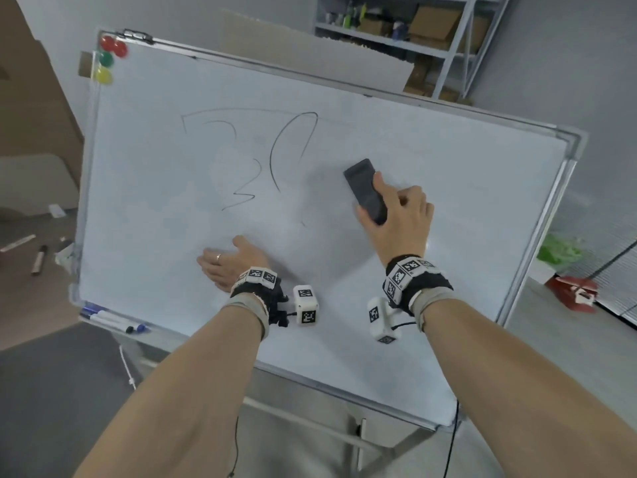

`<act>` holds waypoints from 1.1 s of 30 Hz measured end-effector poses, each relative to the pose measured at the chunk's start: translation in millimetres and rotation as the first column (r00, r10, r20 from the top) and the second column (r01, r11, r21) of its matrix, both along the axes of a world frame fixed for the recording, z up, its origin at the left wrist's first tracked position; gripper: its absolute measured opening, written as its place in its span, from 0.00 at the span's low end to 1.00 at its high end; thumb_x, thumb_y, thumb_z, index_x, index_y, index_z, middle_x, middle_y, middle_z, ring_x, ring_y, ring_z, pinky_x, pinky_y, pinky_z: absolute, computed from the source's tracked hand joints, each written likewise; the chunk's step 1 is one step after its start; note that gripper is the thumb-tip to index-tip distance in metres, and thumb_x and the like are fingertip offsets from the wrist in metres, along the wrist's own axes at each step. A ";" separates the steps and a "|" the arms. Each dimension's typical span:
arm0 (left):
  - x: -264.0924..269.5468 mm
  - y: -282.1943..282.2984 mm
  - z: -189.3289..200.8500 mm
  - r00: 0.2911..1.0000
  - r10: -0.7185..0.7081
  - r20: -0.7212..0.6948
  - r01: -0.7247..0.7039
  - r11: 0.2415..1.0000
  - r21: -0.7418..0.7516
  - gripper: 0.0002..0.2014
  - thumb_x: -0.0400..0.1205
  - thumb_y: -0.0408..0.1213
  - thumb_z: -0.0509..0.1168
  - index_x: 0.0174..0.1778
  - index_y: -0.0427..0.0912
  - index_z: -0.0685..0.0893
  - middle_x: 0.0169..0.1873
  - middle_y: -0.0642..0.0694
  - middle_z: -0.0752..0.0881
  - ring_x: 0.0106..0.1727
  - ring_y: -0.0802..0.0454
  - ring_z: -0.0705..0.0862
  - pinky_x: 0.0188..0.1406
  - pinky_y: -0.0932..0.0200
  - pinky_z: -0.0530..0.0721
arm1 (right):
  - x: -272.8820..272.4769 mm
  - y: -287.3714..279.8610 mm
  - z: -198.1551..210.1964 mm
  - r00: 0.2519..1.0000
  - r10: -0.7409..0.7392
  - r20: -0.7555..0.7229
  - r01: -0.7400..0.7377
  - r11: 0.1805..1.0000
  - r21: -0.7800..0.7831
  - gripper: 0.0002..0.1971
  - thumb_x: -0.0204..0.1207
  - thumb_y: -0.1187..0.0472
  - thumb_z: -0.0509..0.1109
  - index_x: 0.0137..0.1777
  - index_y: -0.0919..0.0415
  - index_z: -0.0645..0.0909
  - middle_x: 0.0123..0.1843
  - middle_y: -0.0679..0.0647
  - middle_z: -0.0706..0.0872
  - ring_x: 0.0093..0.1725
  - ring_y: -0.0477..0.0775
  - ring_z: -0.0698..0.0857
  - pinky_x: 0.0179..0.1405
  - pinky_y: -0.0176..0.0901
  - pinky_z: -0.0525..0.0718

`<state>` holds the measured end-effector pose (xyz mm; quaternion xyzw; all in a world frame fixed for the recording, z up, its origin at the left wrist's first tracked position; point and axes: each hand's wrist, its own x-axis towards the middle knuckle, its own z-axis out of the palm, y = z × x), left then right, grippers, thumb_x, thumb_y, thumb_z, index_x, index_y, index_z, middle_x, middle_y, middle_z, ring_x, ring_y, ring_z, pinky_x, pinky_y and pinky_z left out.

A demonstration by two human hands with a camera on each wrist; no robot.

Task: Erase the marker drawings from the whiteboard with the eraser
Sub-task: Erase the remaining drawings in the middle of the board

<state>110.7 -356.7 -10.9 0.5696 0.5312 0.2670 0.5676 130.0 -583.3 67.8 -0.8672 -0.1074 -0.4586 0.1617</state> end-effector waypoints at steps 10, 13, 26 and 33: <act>-11.5 36.2 -5.1 0.997 0.014 0.069 -0.005 0.991 -0.130 0.29 0.85 0.49 0.56 0.83 0.44 0.67 0.84 0.47 0.66 0.83 0.45 0.62 0.79 0.50 0.59 | -15.0 73.8 -61.4 0.930 0.307 -0.200 -0.359 0.872 -0.332 0.27 0.67 0.43 0.78 0.67 0.46 0.83 0.45 0.55 0.76 0.43 0.58 0.78 0.47 0.53 0.71; -9.4 42.6 3.7 0.995 0.050 0.090 -0.036 0.988 -0.153 0.31 0.85 0.51 0.56 0.84 0.44 0.65 0.84 0.47 0.66 0.83 0.44 0.63 0.79 0.47 0.59 | -7.5 78.6 -53.2 0.940 0.303 -0.156 -0.341 0.859 -0.383 0.26 0.69 0.42 0.77 0.68 0.45 0.82 0.44 0.54 0.77 0.43 0.58 0.78 0.46 0.52 0.69; 11.1 69.3 59.5 0.997 0.074 0.021 -0.074 0.997 -0.018 0.32 0.84 0.51 0.55 0.84 0.40 0.66 0.85 0.45 0.64 0.84 0.43 0.63 0.82 0.49 0.57 | 50.4 77.9 72.2 1.000 0.022 0.023 -0.019 0.993 -0.114 0.28 0.76 0.40 0.70 0.75 0.43 0.75 0.50 0.57 0.77 0.48 0.60 0.77 0.50 0.55 0.73; 27.5 102.6 79.3 0.992 -0.124 0.018 0.123 0.992 0.016 0.28 0.88 0.48 0.47 0.84 0.40 0.64 0.86 0.43 0.61 0.87 0.43 0.58 0.86 0.45 0.53 | 62.5 109.4 83.4 1.000 0.000 -0.005 0.000 0.999 -0.049 0.28 0.73 0.41 0.72 0.74 0.42 0.76 0.50 0.57 0.77 0.47 0.61 0.76 0.49 0.54 0.73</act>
